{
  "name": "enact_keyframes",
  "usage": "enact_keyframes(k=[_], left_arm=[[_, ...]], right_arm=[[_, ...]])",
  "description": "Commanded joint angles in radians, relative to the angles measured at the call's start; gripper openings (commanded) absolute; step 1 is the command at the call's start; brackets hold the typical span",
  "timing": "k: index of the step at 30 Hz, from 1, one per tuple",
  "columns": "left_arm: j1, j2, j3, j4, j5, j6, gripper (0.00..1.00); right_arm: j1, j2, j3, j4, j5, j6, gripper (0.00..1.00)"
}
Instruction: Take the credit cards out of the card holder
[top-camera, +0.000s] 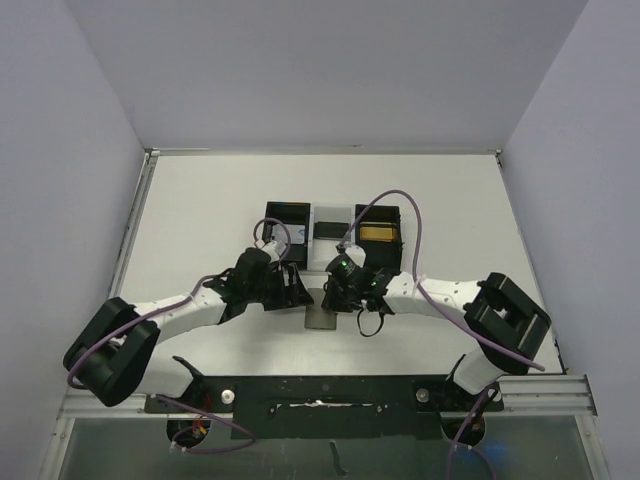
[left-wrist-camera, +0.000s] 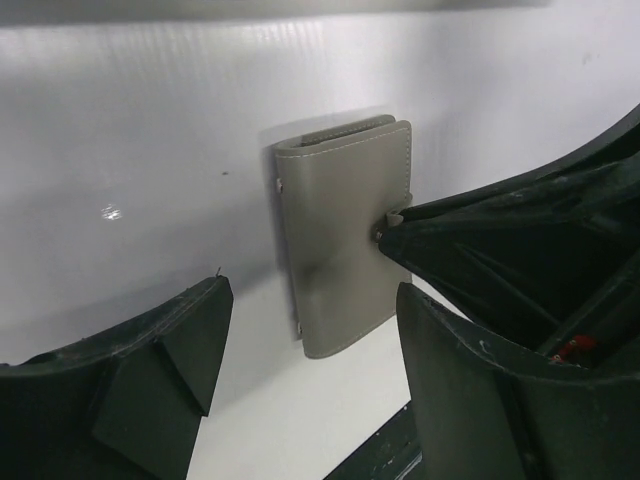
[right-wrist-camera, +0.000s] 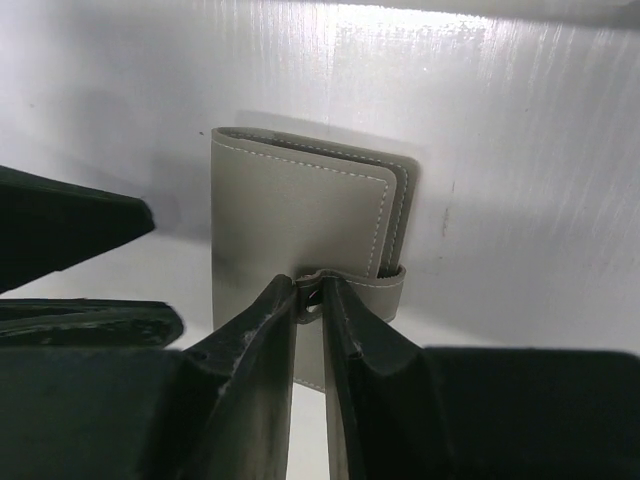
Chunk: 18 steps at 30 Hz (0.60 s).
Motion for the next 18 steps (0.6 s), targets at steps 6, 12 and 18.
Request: enact_keyframes(k=[6, 12, 18], left_arm=[[-0.084, 0.152, 0.126, -0.01, -0.105, 0.01, 0.58], [-0.089, 0.164, 0.138, -0.055, -0.126, 0.035, 0.57], [-0.091, 0.172, 0.14, -0.047, -0.099, 0.054, 0.57]], right_arm=[[-0.068, -0.136, -0.128, 0.087, -0.062, 0.039, 0.11], [-0.097, -0.177, -0.116, -0.083, 0.035, 0.067, 0.18], [-0.114, -0.182, -0.113, -0.165, 0.066, 0.06, 0.3]])
